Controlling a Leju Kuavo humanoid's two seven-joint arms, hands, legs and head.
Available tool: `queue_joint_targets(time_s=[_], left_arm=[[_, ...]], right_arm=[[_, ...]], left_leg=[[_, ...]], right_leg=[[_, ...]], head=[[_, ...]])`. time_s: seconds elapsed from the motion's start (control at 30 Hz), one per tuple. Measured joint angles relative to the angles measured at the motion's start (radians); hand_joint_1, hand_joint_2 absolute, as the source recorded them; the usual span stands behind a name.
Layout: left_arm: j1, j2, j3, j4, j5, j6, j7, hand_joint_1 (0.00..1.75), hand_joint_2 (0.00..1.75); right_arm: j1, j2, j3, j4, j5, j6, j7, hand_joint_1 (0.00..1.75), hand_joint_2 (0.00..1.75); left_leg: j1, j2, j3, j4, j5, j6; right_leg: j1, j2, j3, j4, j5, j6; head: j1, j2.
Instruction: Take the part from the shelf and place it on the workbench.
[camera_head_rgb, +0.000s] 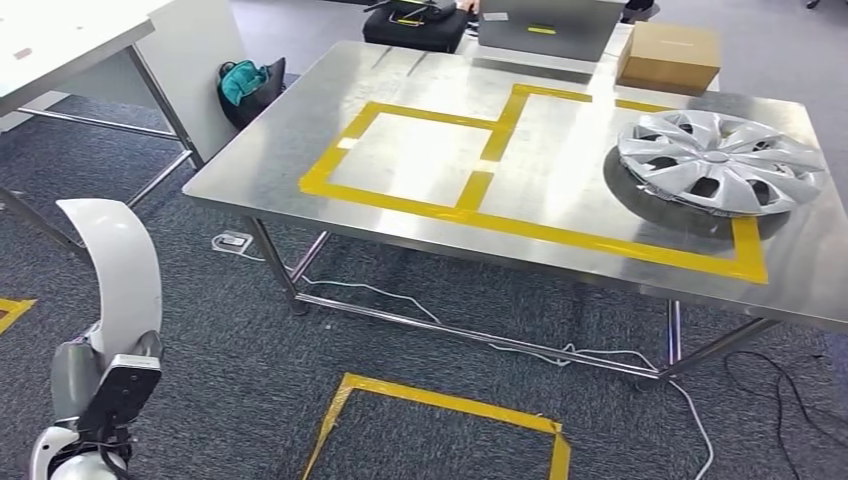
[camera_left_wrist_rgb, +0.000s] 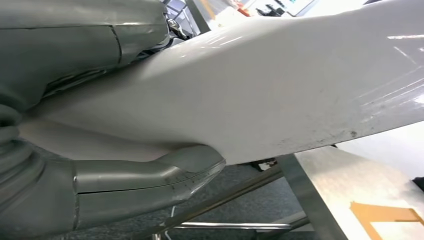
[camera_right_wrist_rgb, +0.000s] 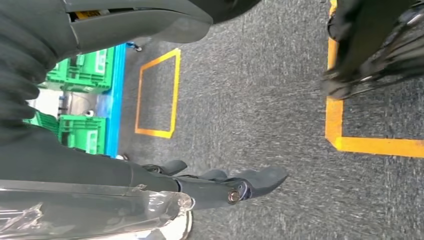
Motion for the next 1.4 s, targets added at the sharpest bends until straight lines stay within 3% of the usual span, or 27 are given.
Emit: queue_joint_targets(time_s=[0.03,0.07,0.13,0.17,0.2,0.3,0.37,0.43,0.5,0.53,0.57,0.63,0.67,0.7,0.77,0.8,0.87,0.9,0.97,1.0,1.03,1.1,1.17,1.2,1.3,1.4], left_arm=[[0.000,0.000,-0.001,0.000,0.000,0.000,0.000,1.75,1.75],[0.001,0.000,-0.001,0.000,-0.001,0.000,0.000,1.75,1.75],[0.001,0.000,-0.006,0.000,-0.007,0.000,0.001,1.75,1.75],[0.001,0.000,-0.010,0.000,-0.012,-0.001,0.003,1.75,1.75],[0.001,0.002,-0.016,-0.001,-0.017,-0.001,0.005,1.75,1.75],[-0.004,0.012,-0.042,-0.002,-0.039,-0.003,0.011,1.75,1.75],[-0.008,0.023,-0.065,-0.001,-0.057,-0.005,0.012,1.75,1.75],[-0.008,0.036,-0.086,-0.001,-0.070,-0.007,0.014,1.75,1.75],[-0.008,0.051,-0.103,-0.001,-0.078,-0.007,0.016,1.75,1.75],[-0.009,0.058,-0.113,-0.001,-0.082,-0.007,0.016,1.75,1.75],[-0.010,0.065,-0.122,-0.001,-0.086,-0.007,0.016,1.75,1.75],[-0.011,0.077,-0.139,0.001,-0.091,-0.007,0.017,1.75,1.75],[-0.012,0.082,-0.146,0.002,-0.093,-0.007,0.018,1.75,1.75],[-0.015,0.085,-0.152,0.003,-0.095,-0.008,0.019,1.75,1.75],[-0.023,0.089,-0.162,0.004,-0.096,-0.008,0.021,1.75,1.75],[-0.027,0.090,-0.166,0.004,-0.097,-0.008,0.021,1.75,1.75],[-0.033,0.093,-0.174,0.004,-0.099,-0.007,0.022,1.75,1.75],[-0.034,0.094,-0.178,0.004,-0.101,-0.007,0.025,1.75,1.75],[-0.039,0.096,-0.185,0.005,-0.104,-0.008,0.035,1.75,1.75],[-0.044,0.097,-0.189,0.006,-0.104,-0.009,0.042,1.75,1.75],[-0.049,0.098,-0.192,0.007,-0.104,-0.009,0.049,1.75,1.75],[-0.061,0.098,-0.198,0.009,-0.103,-0.010,0.062,1.75,1.75],[-0.074,0.098,-0.203,0.010,-0.103,-0.012,0.073,1.75,1.75],[-0.080,0.098,-0.204,0.010,-0.103,-0.014,0.078,1.75,1.75],[-0.093,0.101,-0.208,0.015,-0.106,-0.021,0.087,1.75,1.75],[-0.110,0.101,-0.215,0.023,-0.111,-0.032,0.111,1.75,1.75]], right_arm=[[0.003,0.000,0.000,0.000,0.000,0.001,0.001,0.00,1.75],[0.005,0.000,0.000,0.000,0.000,0.003,0.002,0.00,1.75],[0.010,0.000,-0.001,0.001,0.002,0.006,0.002,0.00,1.75],[0.010,0.000,-0.001,0.002,0.003,0.007,0.000,0.00,1.75],[0.009,0.000,-0.001,0.002,0.005,0.007,0.001,0.00,1.75],[0.001,-0.001,-0.001,0.002,0.012,0.009,0.006,0.00,1.75],[-0.005,-0.002,-0.001,0.002,0.016,0.010,0.004,0.00,1.75],[-0.007,-0.002,-0.001,0.002,0.019,0.012,0.003,0.00,1.75],[-0.007,-0.002,-0.001,0.002,0.023,0.014,0.003,0.00,1.75],[-0.007,-0.002,-0.001,0.003,0.025,0.015,0.003,0.00,1.75],[-0.007,-0.002,-0.001,0.004,0.028,0.016,0.003,0.00,1.75],[-0.009,-0.003,-0.001,0.004,0.032,0.019,0.003,0.00,1.75],[-0.010,-0.003,-0.001,0.004,0.033,0.020,0.001,0.00,1.75],[-0.010,-0.003,-0.001,0.004,0.034,0.021,0.000,0.00,1.75],[-0.009,-0.004,-0.001,0.004,0.034,0.021,-0.004,0.00,1.75],[-0.008,-0.005,-0.001,0.005,0.035,0.021,-0.004,0.00,1.75],[-0.010,-0.005,-0.001,0.006,0.036,0.023,-0.003,0.00,1.75],[-0.012,-0.006,0.000,0.006,0.037,0.024,-0.004,0.00,1.75],[-0.014,-0.006,0.000,0.008,0.040,0.024,-0.005,0.00,1.75],[-0.013,-0.006,0.000,0.008,0.041,0.024,-0.006,0.00,1.75],[-0.013,-0.006,0.000,0.008,0.041,0.024,-0.005,0.00,1.75],[-0.011,-0.006,0.000,0.008,0.042,0.024,-0.003,0.00,1.75],[-0.012,-0.006,0.000,0.009,0.043,0.024,-0.004,0.00,1.75],[-0.014,-0.006,0.000,0.010,0.044,0.024,-0.007,0.00,1.75],[-0.017,-0.006,0.000,0.012,0.045,0.024,-0.012,0.00,1.75],[-0.017,-0.006,0.000,0.012,0.047,0.024,-0.012,0.00,1.75]], left_leg=[[-0.001,-0.001,0.014,0.000,-0.012,-0.001],[-0.002,-0.002,0.029,0.000,-0.024,-0.002],[-0.006,-0.003,0.056,0.000,-0.050,-0.008],[-0.007,-0.004,0.067,-0.004,-0.062,-0.014],[-0.007,-0.005,0.079,-0.005,-0.067,-0.020],[-0.006,-0.004,0.088,0.029,-0.045,-0.039],[-0.006,-0.001,0.029,0.120,-0.045,-0.048],[-0.006,0.000,-0.050,0.212,-0.098,-0.053],[-0.005,0.000,-0.100,0.228,-0.147,-0.054],[-0.005,-0.001,-0.109,0.202,-0.137,-0.054],[-0.005,-0.005,-0.107,0.153,-0.096,-0.056],[-0.001,-0.025,-0.095,0.040,0.021,-0.060],[0.000,-0.034,-0.091,0.004,0.061,-0.057],[0.000,-0.037,-0.089,-0.013,0.081,-0.052],[-0.001,-0.027,-0.085,-0.015,0.085,-0.035],[0.000,-0.020,-0.082,-0.016,0.085,-0.027],[0.002,-0.004,-0.073,-0.018,0.080,-0.013],[0.001,0.004,-0.069,-0.018,0.075,-0.008],[-0.001,0.020,-0.061,-0.018,0.064,-0.005],[-0.001,0.025,-0.055,-0.018,0.058,-0.005],[-0.001,0.029,-0.047,-0.018,0.051,-0.006],[-0.001,0.033,-0.027,-0.018,0.037,-0.012],[-0.005,0.036,-0.013,-0.017,0.026,-0.020],[-0.008,0.036,-0.012,-0.016,0.024,-0.019],[-0.011,0.035,-0.008,-0.021,0.025,-0.001],[-0.011,0.036,-0.002,-0.033,0.027,-0.003]], right_leg=[[0.000,0.000,-0.007,-0.034,0.010,-0.003],[0.001,-0.001,-0.004,-0.089,0.050,-0.008],[0.004,-0.005,0.013,-0.192,0.167,-0.019],[0.007,-0.006,0.025,-0.220,0.206,-0.024],[0.010,-0.007,0.033,-0.232,0.223,-0.029],[0.007,-0.004,0.078,-0.260,0.226,-0.044],[0.002,0.001,0.107,-0.280,0.227,-0.051],[0.000,0.010,0.124,-0.292,0.217,-0.055],[-0.001,0.027,0.145,-0.296,0.201,-0.055],[-0.003,0.037,0.157,-0.296,0.192,-0.053],[-0.005,0.047,0.170,-0.296,0.182,-0.050],[-0.007,0.068,0.185,-0.291,0.162,-0.040],[-0.007,0.078,0.185,-0.289,0.151,-0.034],[-0.008,0.087,0.184,-0.288,0.141,-0.028],[-0.010,0.097,0.185,-0.293,0.129,-0.017],[-0.009,0.086,0.185,-0.288,0.124,-0.013],[-0.007,0.044,0.150,-0.216,0.086,-0.004],[-0.007,0.020,0.112,-0.148,0.056,-0.001],[-0.007,0.002,0.026,-0.019,0.017,0.002],[-0.007,0.000,0.001,0.004,0.027,0.002],[-0.007,-0.001,-0.003,-0.013,0.057,0.001],[-0.007,-0.008,0.038,-0.141,0.152,-0.005],[-0.005,-0.019,0.082,-0.248,0.208,-0.010],[-0.005,-0.021,0.091,-0.267,0.214,-0.008],[-0.006,-0.014,0.095,-0.272,0.216,-0.002],[-0.004,-0.011,0.095,-0.272,0.213,-0.009]], head=[[0.000,0.000],[0.000,0.000],[0.000,0.000],[-0.001,0.000],[-0.001,0.000],[-0.002,0.000],[-0.006,0.000],[-0.009,0.000],[-0.009,0.000],[-0.009,0.000],[-0.009,0.000],[-0.011,0.000],[-0.013,0.000],[-0.015,0.000],[-0.016,0.000],[-0.015,0.000],[-0.011,0.000],[-0.009,0.000],[-0.008,0.000],[-0.007,0.000],[-0.008,0.000],[-0.007,0.000],[-0.008,0.000],[-0.008,0.000],[-0.010,0.000],[-0.010,0.000]])
